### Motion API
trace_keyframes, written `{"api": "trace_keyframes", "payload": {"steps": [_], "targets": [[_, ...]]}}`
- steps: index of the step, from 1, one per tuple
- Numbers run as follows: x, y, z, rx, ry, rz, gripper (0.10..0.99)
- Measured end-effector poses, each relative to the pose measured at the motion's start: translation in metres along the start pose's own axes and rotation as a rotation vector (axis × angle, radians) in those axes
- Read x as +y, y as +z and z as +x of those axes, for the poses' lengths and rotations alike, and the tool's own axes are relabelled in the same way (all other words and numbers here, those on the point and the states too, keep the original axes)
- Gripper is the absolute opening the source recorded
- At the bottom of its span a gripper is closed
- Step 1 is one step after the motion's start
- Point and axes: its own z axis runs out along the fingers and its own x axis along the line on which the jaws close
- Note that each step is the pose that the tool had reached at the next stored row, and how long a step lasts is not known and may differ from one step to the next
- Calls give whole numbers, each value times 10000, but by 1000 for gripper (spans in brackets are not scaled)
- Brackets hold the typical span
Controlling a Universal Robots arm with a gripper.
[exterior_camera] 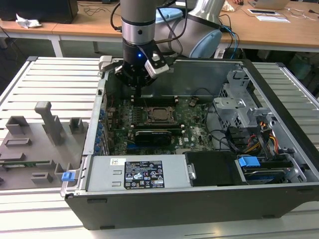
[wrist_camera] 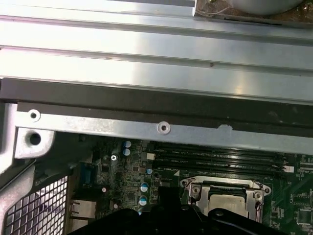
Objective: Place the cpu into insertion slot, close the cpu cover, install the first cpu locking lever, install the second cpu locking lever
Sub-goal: 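Install the first cpu locking lever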
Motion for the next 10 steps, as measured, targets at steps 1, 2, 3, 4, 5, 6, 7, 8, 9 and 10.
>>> {"api": "trace_keyframes", "payload": {"steps": [1,2,3,4,5,6,7,8,9,10], "targets": [[0,0,-5,0,0,0,106],[-1,0,-12,-1,0,-1,106],[-1,1,-18,-1,0,-1,106],[-2,0,-25,-1,0,0,106],[-2,0,-30,-1,0,-1,106],[-2,0,-36,-1,0,-1,106],[-3,0,-43,-1,0,0,106],[-4,1,-50,-1,0,-1,106],[-4,1,-59,-1,0,0,106],[-5,1,-67,-1,0,0,106]]}}
